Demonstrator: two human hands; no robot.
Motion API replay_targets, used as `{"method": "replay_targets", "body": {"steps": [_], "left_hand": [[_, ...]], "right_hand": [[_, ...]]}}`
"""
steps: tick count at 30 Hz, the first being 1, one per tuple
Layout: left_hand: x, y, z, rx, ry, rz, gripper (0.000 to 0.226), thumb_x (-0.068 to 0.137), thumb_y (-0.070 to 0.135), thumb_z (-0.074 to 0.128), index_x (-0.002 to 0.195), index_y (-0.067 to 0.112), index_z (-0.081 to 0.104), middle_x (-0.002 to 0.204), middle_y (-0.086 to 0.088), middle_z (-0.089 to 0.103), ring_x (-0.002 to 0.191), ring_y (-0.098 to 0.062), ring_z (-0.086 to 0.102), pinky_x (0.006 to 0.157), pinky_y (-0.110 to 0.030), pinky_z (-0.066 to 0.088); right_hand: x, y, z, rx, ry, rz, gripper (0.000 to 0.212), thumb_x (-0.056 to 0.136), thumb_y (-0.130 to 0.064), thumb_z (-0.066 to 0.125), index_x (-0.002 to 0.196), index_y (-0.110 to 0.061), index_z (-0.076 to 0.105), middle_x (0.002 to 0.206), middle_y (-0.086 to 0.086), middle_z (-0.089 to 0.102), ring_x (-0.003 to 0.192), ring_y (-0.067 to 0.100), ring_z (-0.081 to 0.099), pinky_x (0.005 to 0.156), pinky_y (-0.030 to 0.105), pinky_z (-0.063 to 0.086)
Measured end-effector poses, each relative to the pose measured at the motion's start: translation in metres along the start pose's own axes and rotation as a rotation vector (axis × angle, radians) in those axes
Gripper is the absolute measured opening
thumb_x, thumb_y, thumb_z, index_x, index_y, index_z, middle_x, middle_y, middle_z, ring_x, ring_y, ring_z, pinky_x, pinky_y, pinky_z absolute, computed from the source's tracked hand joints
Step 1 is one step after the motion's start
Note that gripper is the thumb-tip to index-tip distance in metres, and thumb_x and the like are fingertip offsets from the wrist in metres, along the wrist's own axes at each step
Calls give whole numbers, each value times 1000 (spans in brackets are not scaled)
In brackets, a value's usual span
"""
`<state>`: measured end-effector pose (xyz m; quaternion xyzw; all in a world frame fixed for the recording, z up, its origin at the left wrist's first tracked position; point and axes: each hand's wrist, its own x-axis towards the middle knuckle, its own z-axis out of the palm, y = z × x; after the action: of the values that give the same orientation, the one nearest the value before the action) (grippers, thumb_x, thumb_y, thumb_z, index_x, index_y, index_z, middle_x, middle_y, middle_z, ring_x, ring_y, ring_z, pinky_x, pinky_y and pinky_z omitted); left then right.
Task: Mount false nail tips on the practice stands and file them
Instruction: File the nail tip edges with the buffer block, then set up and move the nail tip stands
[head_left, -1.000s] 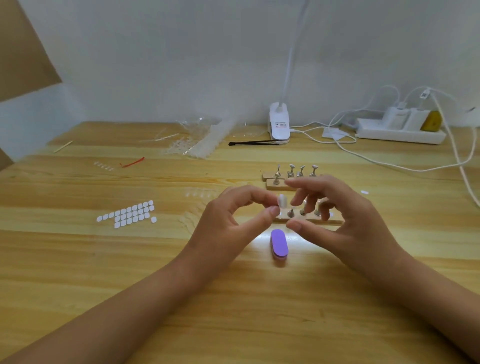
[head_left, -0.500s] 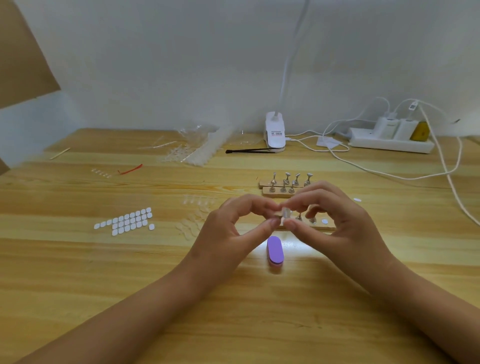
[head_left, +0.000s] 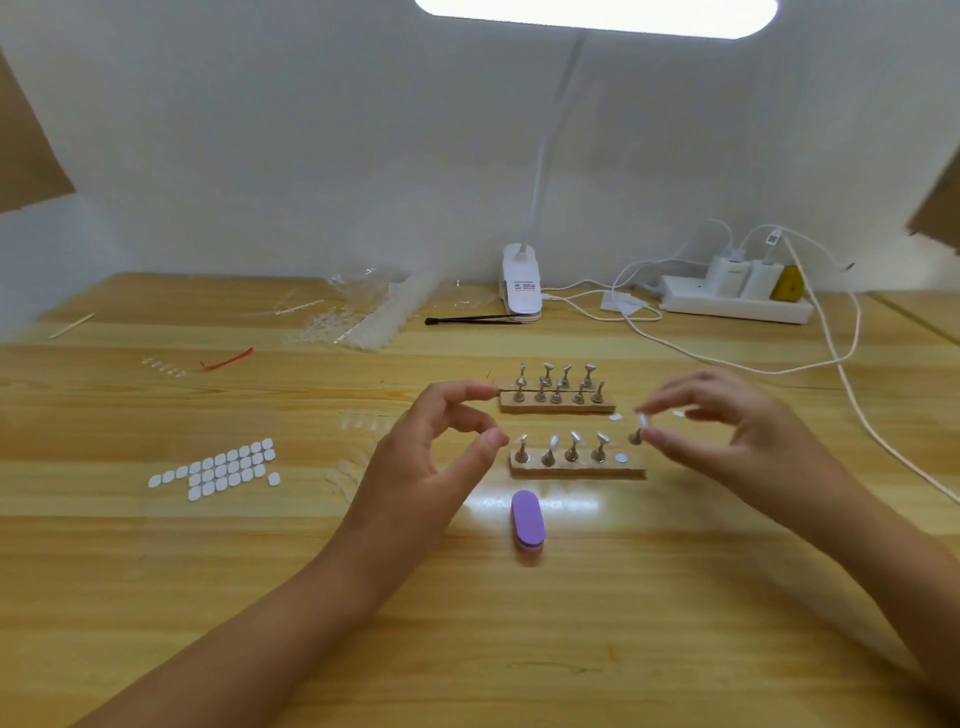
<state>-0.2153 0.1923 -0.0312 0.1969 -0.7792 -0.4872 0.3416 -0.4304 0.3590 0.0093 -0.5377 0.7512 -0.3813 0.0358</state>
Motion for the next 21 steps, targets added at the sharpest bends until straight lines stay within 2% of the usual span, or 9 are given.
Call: {"method": "replay_targets", "body": {"steps": [3,7,11,14,17,19,21], "left_hand": [[1,-2,0,20,-10,-4,26,94,35,63,113,51,55,103,16,69,111,5,58,84,-23,39],[2,-3,0,35,-9,-2,26,87,45,60,112,52,56,102,17,69,107,2,60,87,-22,41],[2,-5,1,33,-14,17,30,84,52,58,114,50,56,102,14,70,108,-5,62,89,-26,44],[1,-3,1,31,-25,9,35,82,56,57,116,50,56,103,13,70,102,-12,65,91,-39,49],[0,1,1,39,-17,-5,36,80,57,58,115,51,57,102,13,70,104,-8,64,92,-37,49],[0,4,2,45,-14,-12,37,77,59,57,114,52,57,102,15,70,107,-4,63,90,-34,47],[1,5,1,38,1,-10,41,73,63,58,112,53,58,101,15,71,108,2,62,93,-33,45]], "right_hand": [[0,6,8,47,20,7,37,67,-53,65,95,-29,73,105,-15,63,106,2,56,94,34,48],[0,13,16,-8,30,-7,30,69,-52,65,93,-35,71,105,-18,62,110,6,53,95,35,44],[2,23,22,-45,15,14,19,77,-39,73,95,-39,69,104,-21,61,109,0,49,91,28,41],[3,30,25,-119,-87,60,35,78,-44,71,112,-41,62,109,-27,55,111,1,46,95,27,40],[3,35,25,-191,-199,113,61,77,-48,72,131,-42,45,111,-28,49,111,3,43,98,24,38],[4,35,25,-185,-178,110,48,81,-41,73,124,-37,53,108,-20,52,105,5,47,93,20,40],[4,31,22,-170,-143,69,21,83,-32,73,102,-30,65,98,-13,56,92,6,54,82,16,43]]}}
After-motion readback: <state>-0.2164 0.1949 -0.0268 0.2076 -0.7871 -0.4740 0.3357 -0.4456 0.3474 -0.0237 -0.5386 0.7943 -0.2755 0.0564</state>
